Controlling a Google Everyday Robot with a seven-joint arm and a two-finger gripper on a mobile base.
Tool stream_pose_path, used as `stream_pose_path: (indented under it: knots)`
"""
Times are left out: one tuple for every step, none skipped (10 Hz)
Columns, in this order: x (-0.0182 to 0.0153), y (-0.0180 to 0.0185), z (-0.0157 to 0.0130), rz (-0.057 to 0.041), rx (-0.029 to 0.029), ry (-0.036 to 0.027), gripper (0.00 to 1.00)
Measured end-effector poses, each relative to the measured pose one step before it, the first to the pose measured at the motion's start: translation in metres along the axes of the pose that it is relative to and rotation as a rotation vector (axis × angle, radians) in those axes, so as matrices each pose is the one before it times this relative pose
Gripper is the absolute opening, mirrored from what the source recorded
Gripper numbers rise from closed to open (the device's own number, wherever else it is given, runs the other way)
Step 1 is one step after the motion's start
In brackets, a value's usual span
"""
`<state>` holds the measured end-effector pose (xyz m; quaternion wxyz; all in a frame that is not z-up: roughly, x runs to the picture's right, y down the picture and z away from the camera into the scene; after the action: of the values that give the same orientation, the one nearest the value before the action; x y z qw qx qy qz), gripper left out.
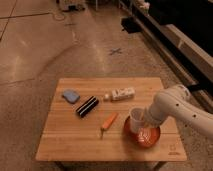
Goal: Place the ceramic cup in the ceramic bowl
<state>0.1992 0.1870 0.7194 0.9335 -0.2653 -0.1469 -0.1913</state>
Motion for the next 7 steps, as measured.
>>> stream_pose_path:
  knots:
    - [0.00246,0.00031,0.00094,-0.0003,0.00099,0.00712,0.38]
    - [0.00238,-0.00017,0.0003,-0.00209,0.00369,0.0119,0.51]
    - [0.00197,-0.00033,-0.00016,-0.0025,0.0052,0.01031,0.62]
    - [0.00116,-0.00016,-0.00028,-0.00208,0.00407,0.0072,0.71]
    - [0.00111,-0.0005,-0.00087,-0.00138,0.00516,0.00469,0.79]
    - [0.00086,-0.00015,-0.00135,-0.00088,0.00388,0.00056,0.8]
    - [0.00011,-0.00039,-0.00291,-0.00599,0.00463,-0.00209,0.8]
